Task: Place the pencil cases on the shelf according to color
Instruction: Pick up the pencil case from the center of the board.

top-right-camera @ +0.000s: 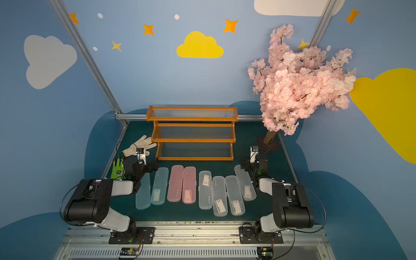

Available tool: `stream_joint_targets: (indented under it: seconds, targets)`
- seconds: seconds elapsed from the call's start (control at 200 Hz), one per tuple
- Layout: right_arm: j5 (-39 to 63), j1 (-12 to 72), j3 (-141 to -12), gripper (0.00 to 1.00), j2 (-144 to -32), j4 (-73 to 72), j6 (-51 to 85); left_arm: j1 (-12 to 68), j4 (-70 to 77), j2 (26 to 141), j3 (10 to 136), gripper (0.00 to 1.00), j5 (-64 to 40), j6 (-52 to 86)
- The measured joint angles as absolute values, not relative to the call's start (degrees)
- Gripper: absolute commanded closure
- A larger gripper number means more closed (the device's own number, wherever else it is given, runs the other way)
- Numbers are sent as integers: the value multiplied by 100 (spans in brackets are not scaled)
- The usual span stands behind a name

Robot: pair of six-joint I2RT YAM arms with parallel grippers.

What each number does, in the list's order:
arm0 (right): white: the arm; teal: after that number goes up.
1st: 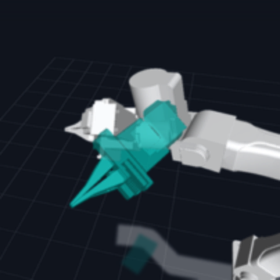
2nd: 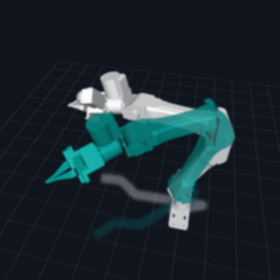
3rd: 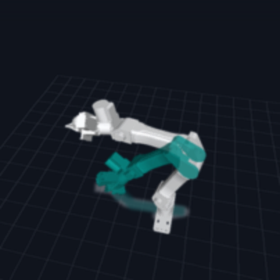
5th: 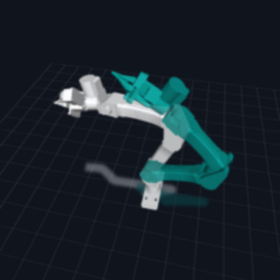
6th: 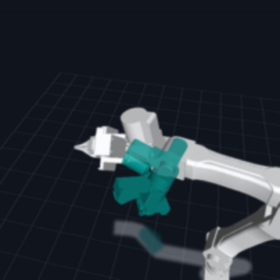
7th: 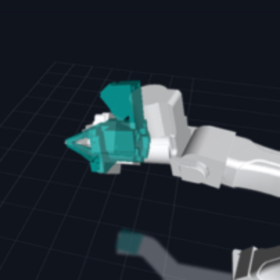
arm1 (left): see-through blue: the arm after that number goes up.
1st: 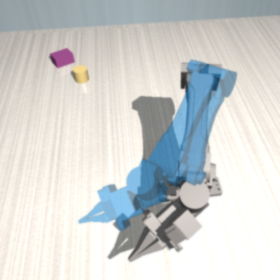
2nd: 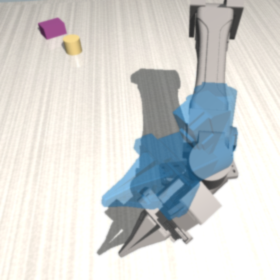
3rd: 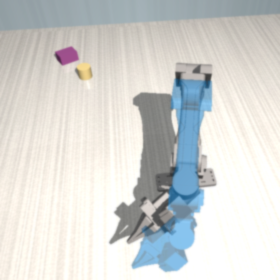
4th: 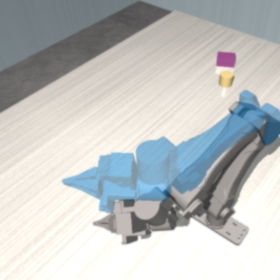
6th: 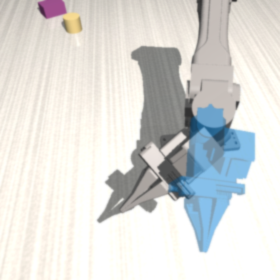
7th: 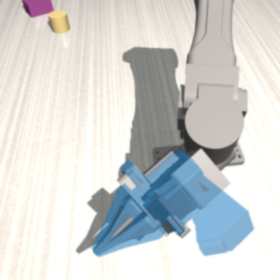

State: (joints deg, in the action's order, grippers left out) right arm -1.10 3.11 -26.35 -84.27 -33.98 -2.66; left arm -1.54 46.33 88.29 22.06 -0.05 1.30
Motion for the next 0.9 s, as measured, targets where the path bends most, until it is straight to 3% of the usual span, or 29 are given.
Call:
stream_joint_targets:
  seconds: [0.791, 0.901]
  targets:
    - [-84, 307, -2635, 2, -8427, -3398, -266, -154, 4628, 8820, 2206, 0, -5, 128]
    - [-139, 318, -2641, 2, -8392, -3326, -261, -51, 4226, 8414, 2213, 0, 281, 128]
